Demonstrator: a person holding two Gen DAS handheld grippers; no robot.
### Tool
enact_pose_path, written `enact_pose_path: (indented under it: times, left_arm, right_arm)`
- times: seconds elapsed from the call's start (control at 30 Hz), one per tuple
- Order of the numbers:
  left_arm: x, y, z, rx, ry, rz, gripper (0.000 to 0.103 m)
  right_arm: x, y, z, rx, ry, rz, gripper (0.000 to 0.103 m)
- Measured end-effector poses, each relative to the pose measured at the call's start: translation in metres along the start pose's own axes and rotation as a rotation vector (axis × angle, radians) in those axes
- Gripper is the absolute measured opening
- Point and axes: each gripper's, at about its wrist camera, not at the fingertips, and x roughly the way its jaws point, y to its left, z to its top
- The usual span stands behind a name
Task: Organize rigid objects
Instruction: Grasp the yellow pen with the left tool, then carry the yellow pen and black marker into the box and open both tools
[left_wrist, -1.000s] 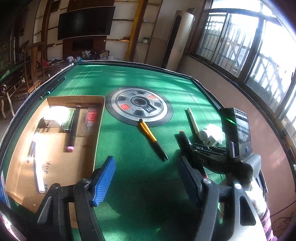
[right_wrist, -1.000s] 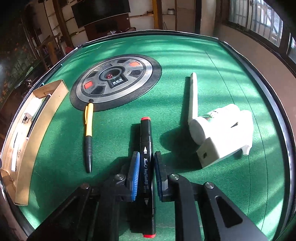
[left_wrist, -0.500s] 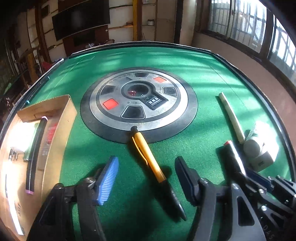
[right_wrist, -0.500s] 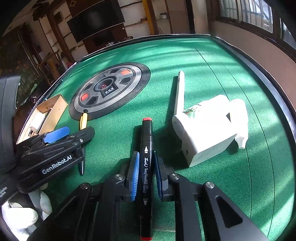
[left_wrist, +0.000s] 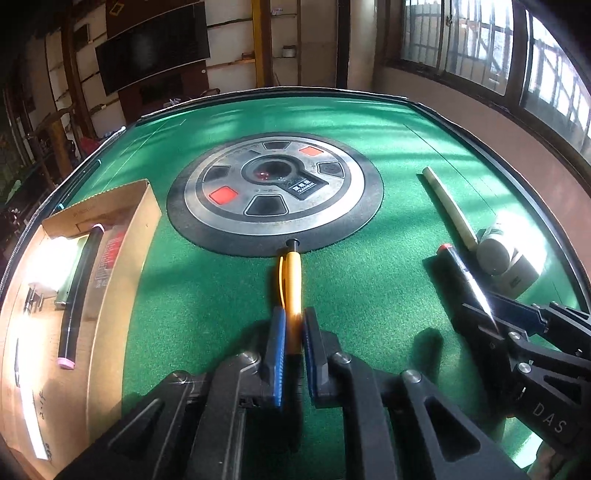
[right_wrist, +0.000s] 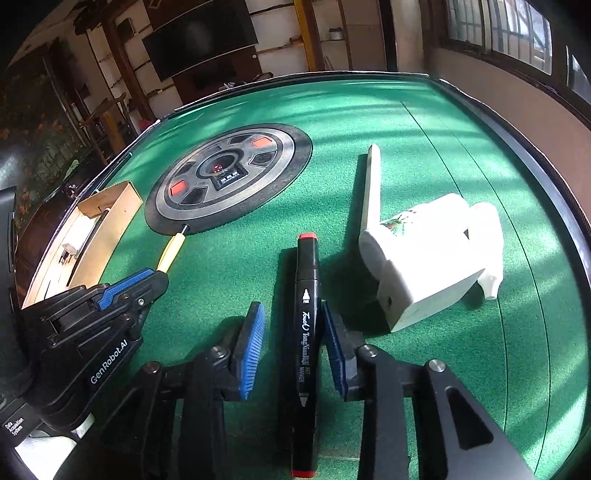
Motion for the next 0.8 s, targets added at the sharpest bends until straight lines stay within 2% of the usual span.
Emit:
enact_pose_path:
  times: [0.2,0.4,0.67,0.8]
  left_arm:
    - [-0.01,-0.004,-0.006,0.049,0.002,0.02,0.007]
    - [-0.033,0.002,-0.013,0.064,-0.038,0.039,0.007]
    - [-0.068,0.019,-0.022,0.051,-0.096,0.043,0.007]
    - [-0.08,0.032,-0.028,0.035,-0.112,0.043,0.007]
  right_arm:
    - [0.001,0.004,0.0,-0.02,-0.006,-0.002,0.039]
    - [0.002,0.007,-0.001,-0.039,-0.012,-0.002,0.045]
    - [0.002,0.007,-0.001,-0.036,-0.018,-0.002,0.046]
    - [0.004,0.016,-0.001,-0.077,-0.007,-0.051,0.046]
